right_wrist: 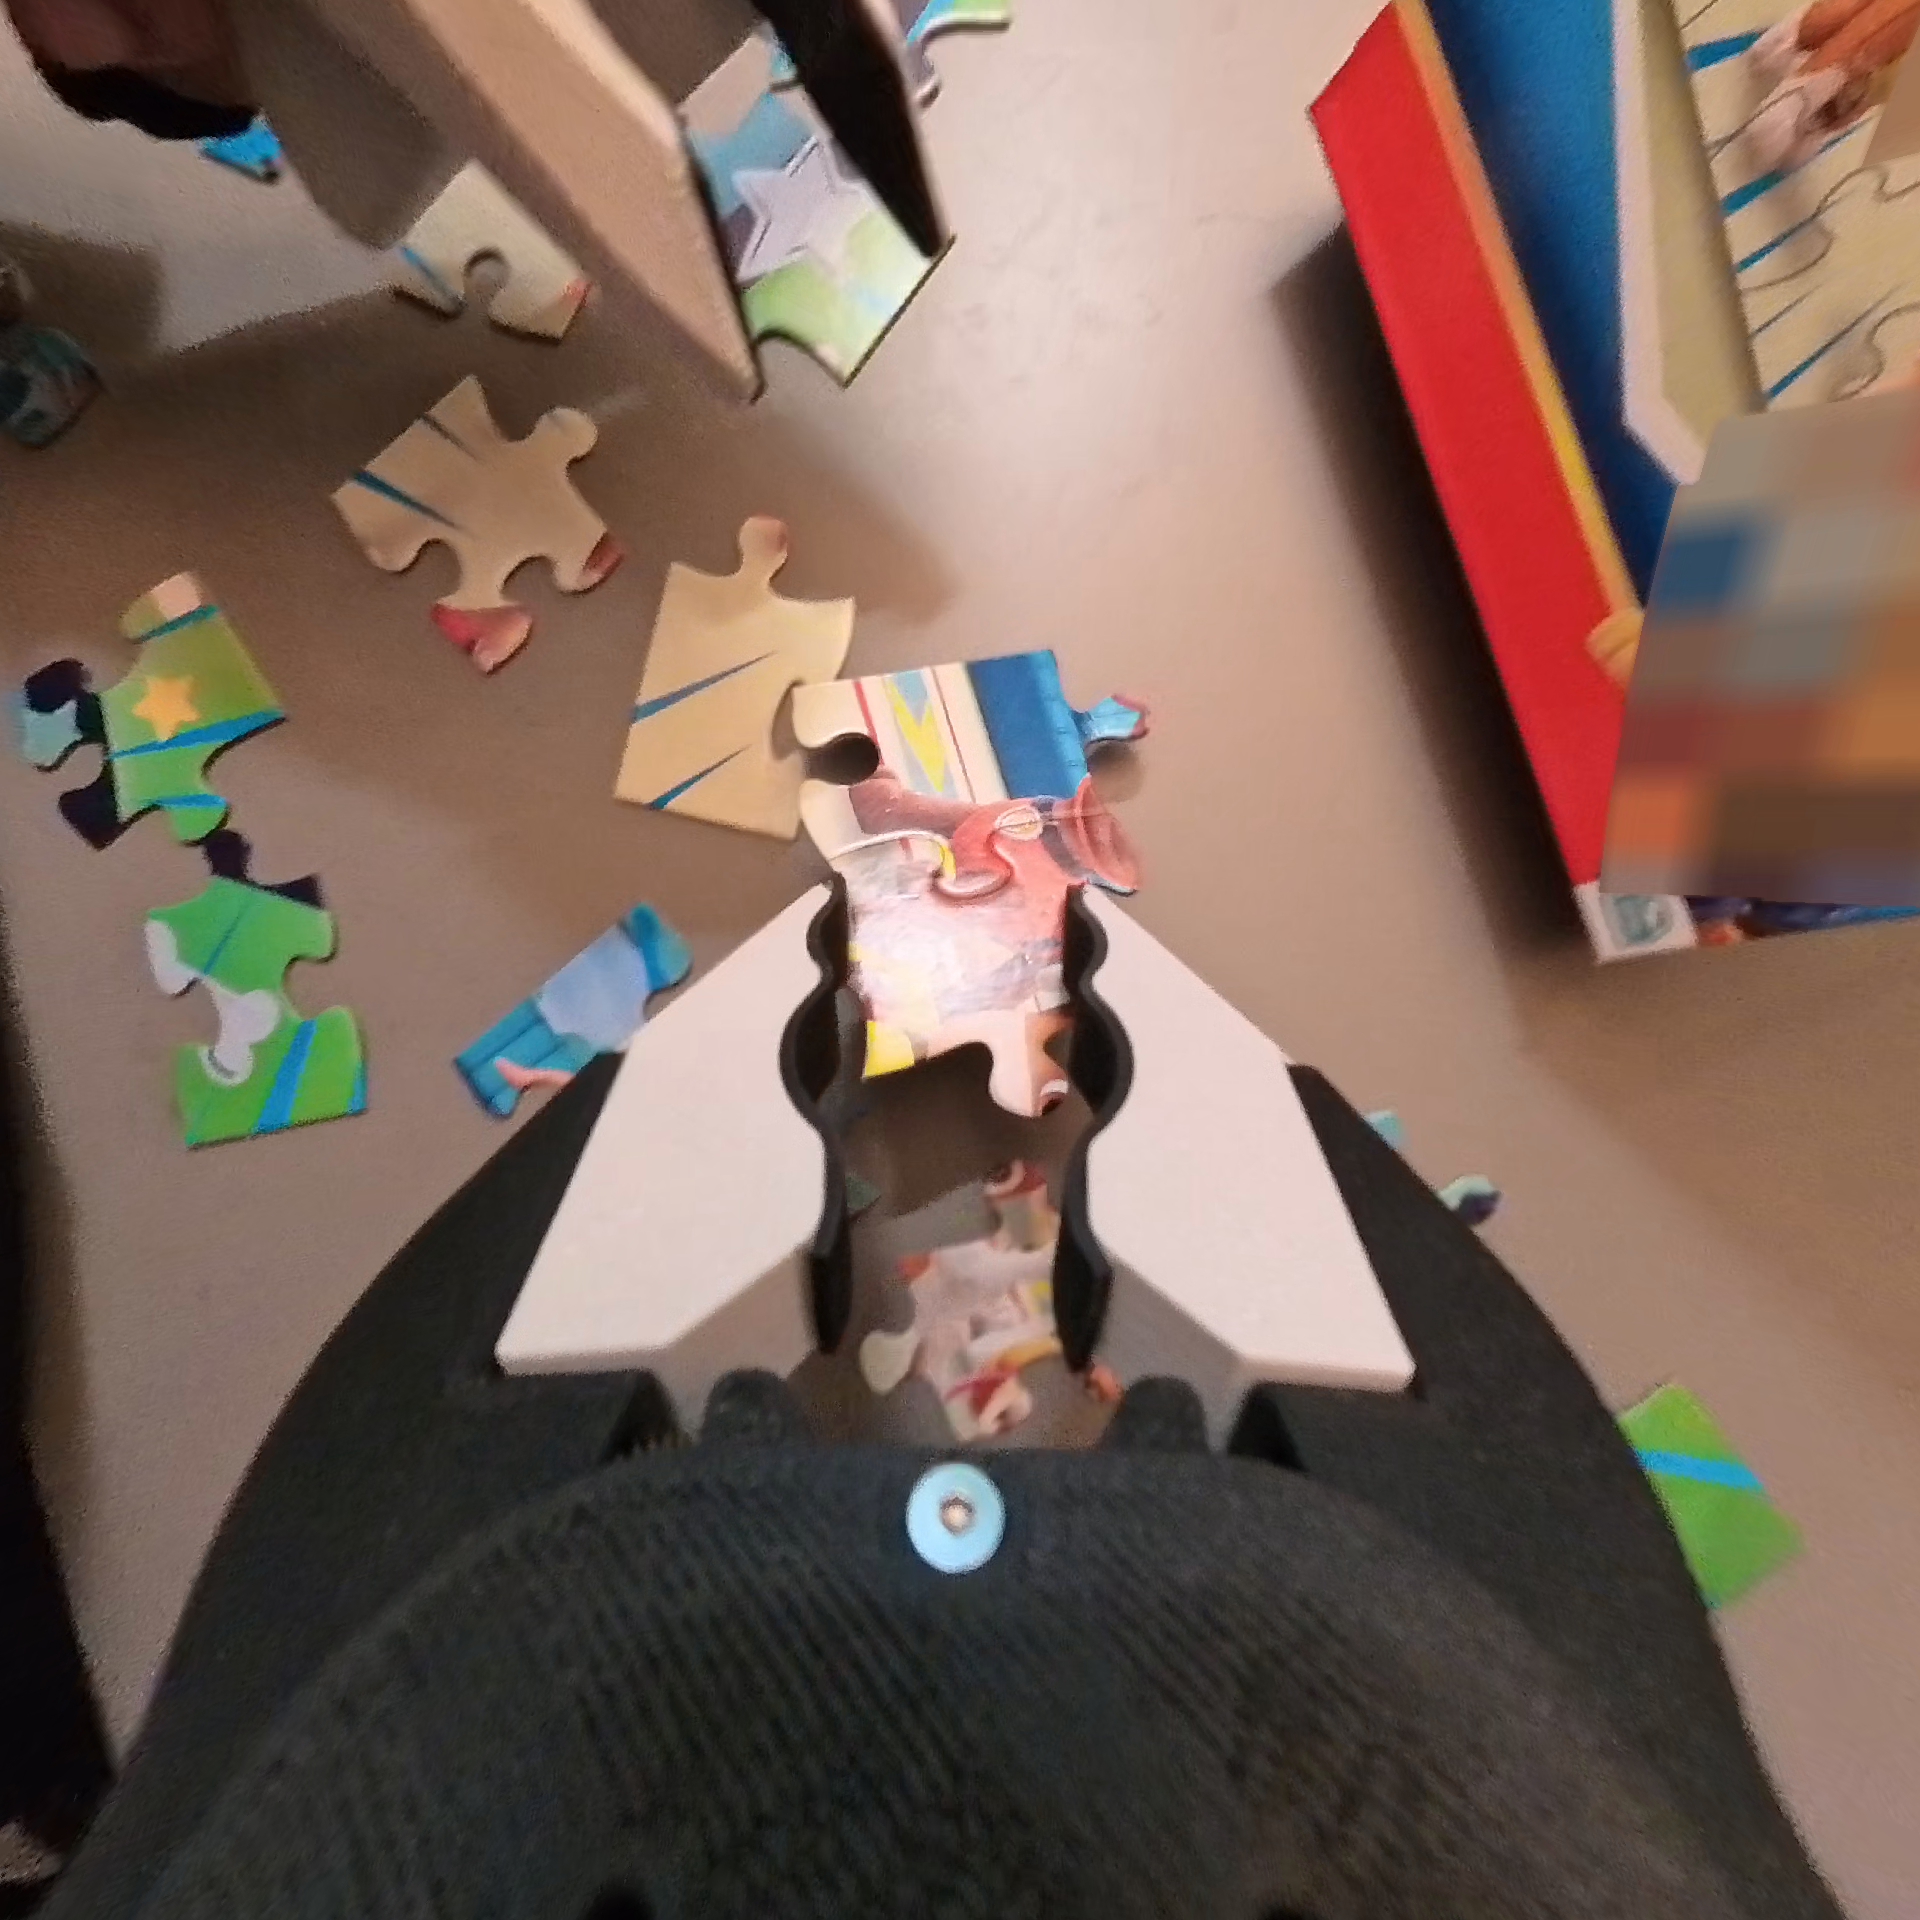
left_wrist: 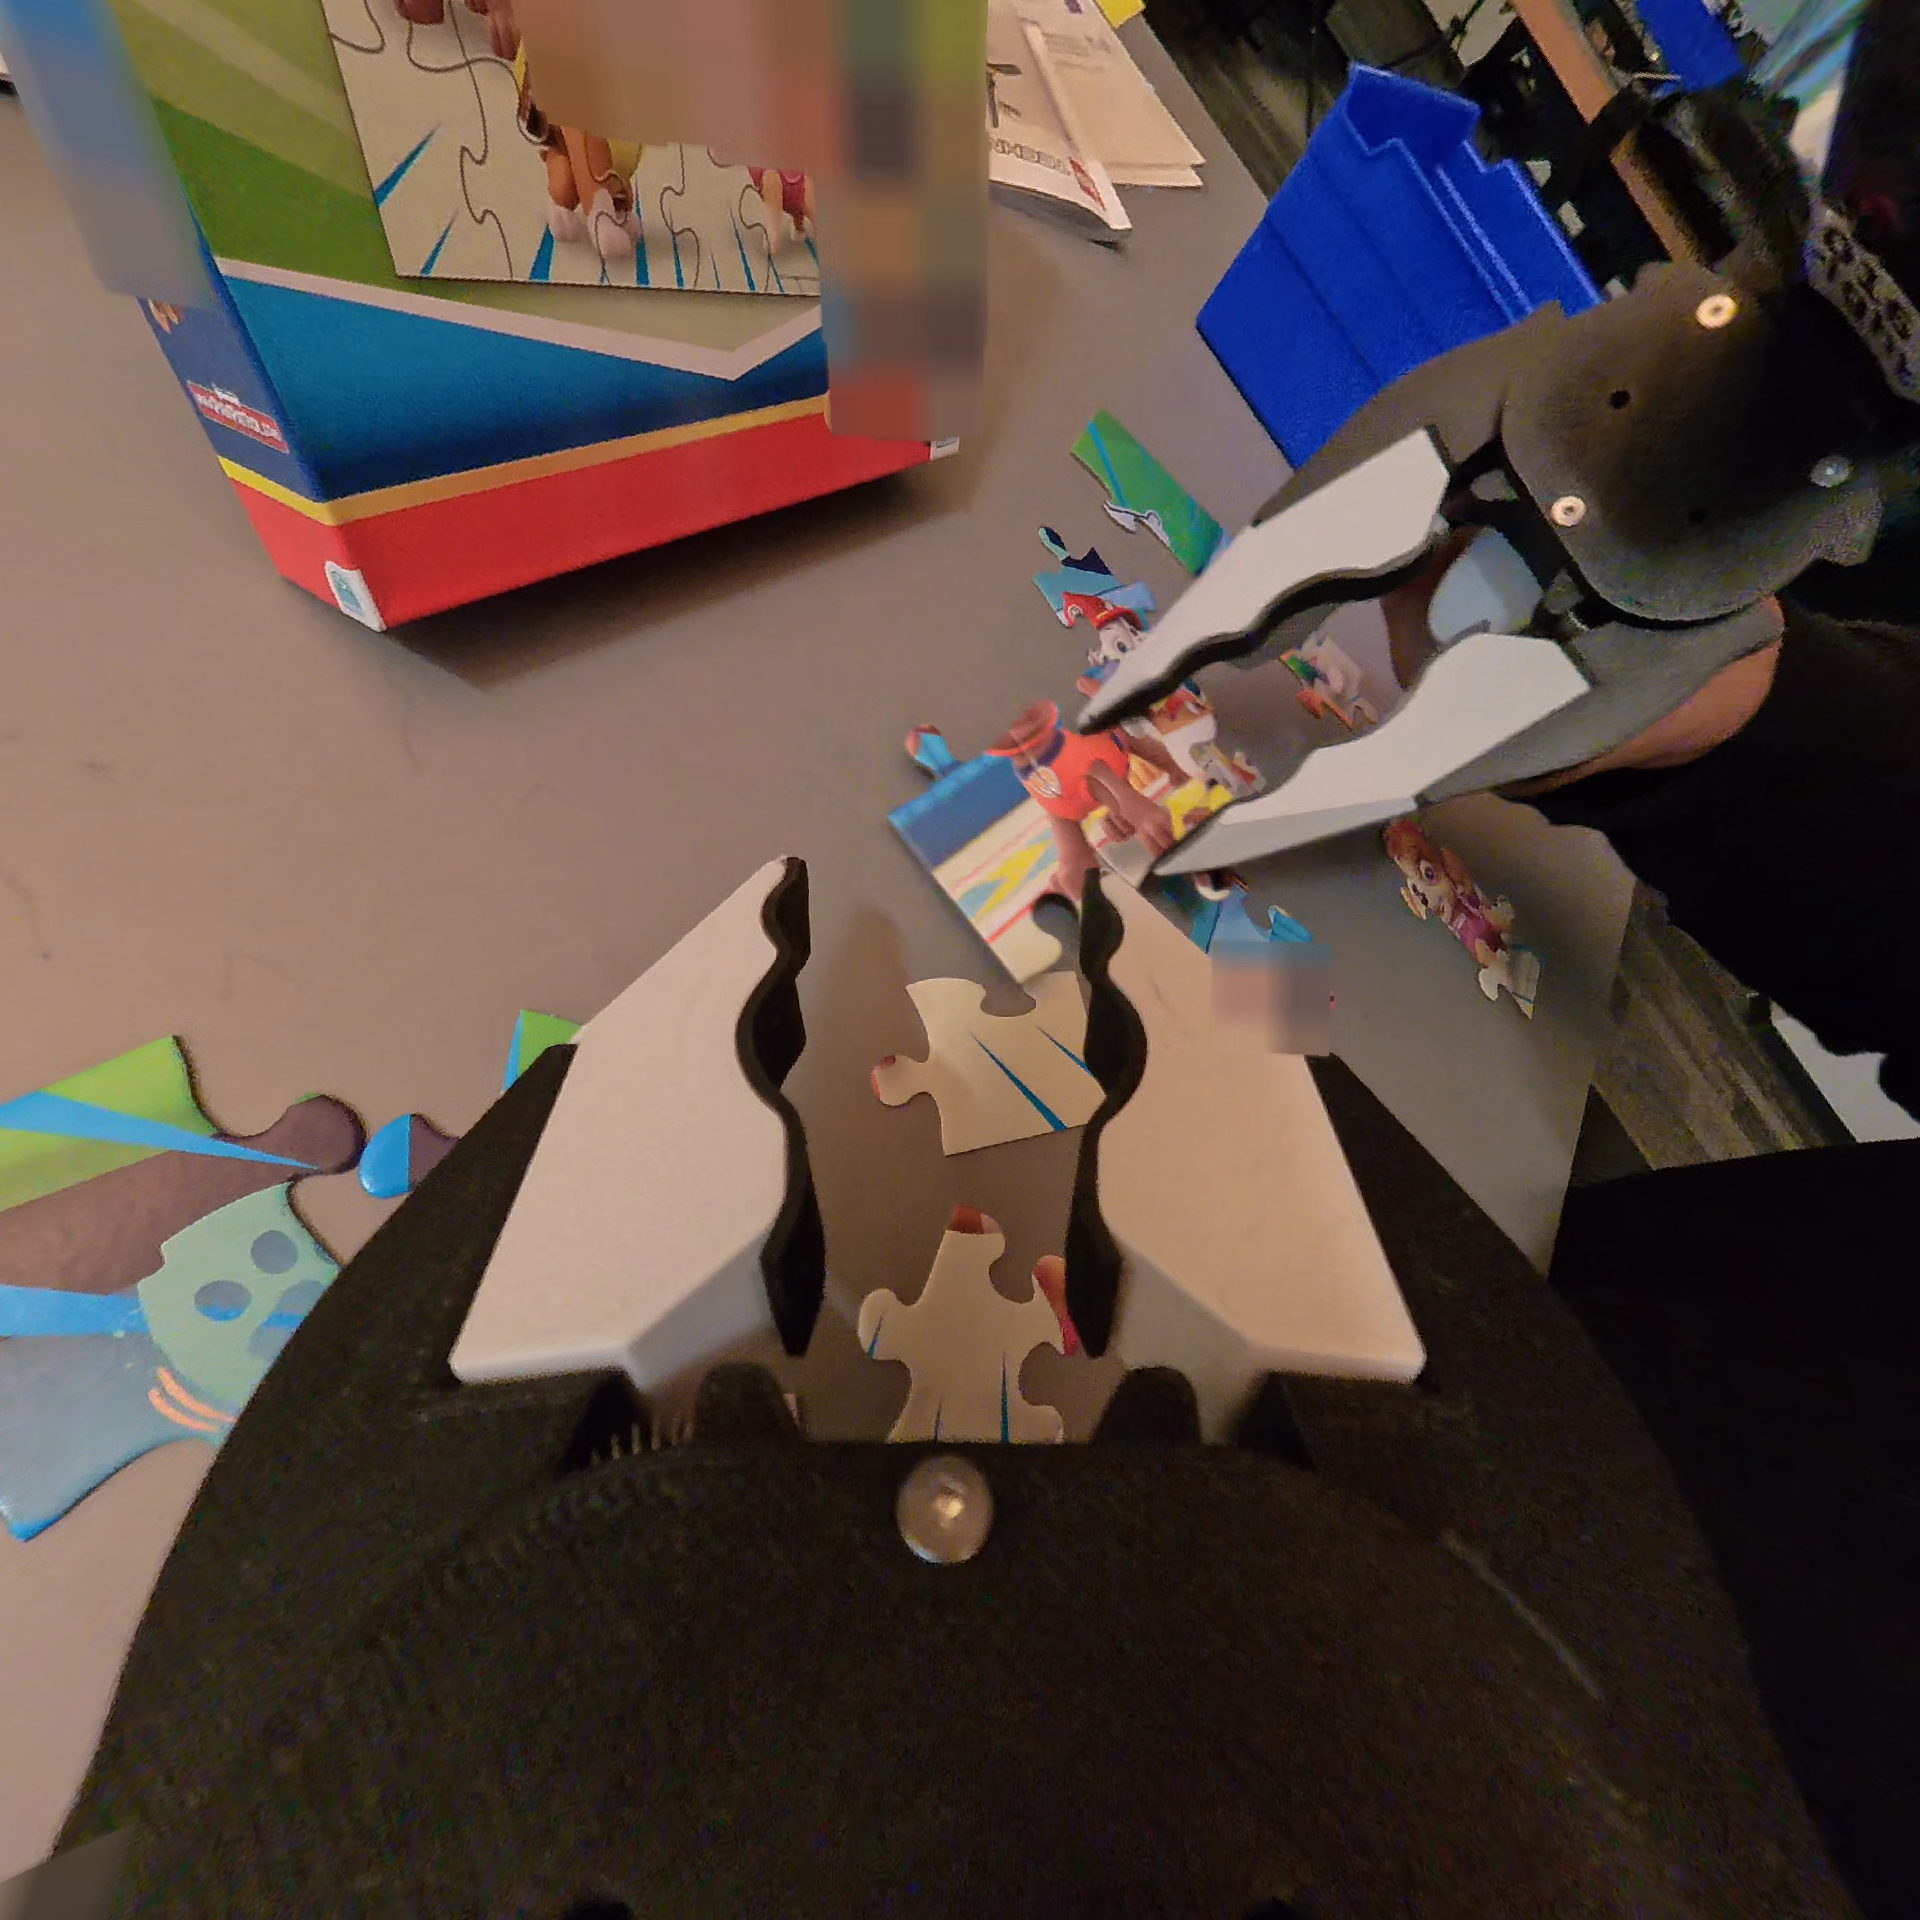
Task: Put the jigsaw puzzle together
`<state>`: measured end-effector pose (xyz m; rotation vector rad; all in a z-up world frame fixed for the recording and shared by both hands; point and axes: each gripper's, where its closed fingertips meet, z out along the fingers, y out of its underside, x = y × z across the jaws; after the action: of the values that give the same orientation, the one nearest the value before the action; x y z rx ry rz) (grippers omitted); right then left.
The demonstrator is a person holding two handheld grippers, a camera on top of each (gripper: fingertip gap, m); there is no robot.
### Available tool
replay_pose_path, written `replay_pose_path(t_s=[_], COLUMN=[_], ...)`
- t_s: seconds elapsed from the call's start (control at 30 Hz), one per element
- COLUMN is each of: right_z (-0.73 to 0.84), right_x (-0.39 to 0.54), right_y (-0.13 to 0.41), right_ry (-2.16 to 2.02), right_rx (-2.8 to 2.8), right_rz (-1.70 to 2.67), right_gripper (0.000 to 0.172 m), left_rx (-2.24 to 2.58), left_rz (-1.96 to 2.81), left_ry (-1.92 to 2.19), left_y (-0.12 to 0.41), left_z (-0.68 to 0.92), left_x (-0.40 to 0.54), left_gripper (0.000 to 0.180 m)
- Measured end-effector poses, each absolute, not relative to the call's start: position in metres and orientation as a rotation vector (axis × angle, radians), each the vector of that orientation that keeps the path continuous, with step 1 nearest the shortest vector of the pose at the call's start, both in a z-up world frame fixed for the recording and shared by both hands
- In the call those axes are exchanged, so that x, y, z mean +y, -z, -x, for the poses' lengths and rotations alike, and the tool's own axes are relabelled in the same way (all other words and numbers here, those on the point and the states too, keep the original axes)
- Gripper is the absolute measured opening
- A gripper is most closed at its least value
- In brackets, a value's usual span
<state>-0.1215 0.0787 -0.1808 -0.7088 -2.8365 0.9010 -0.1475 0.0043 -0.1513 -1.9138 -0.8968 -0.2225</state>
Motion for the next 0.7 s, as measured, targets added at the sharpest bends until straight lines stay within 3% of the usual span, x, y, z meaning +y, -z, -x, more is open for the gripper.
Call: replay_pose_path(t_s=[0.33,0.7], right_z=[0.014,-0.032], right_x=[0.105,0.117], right_y=[0.178,0.200], right_ry=[-0.988,-1.005], right_rx=[-2.961,-3.091], right_rz=[0.680,0.149], right_gripper=[0.040,0.040], left_rx=[-0.833,-0.706], left_rz=[2.000,2.196], left_ry=[0.228,0.259], left_y=[0.152,0.185], left_z=[0.118,0.035], left_x=[0.023,0.063], left_gripper=[0.051,0.051])
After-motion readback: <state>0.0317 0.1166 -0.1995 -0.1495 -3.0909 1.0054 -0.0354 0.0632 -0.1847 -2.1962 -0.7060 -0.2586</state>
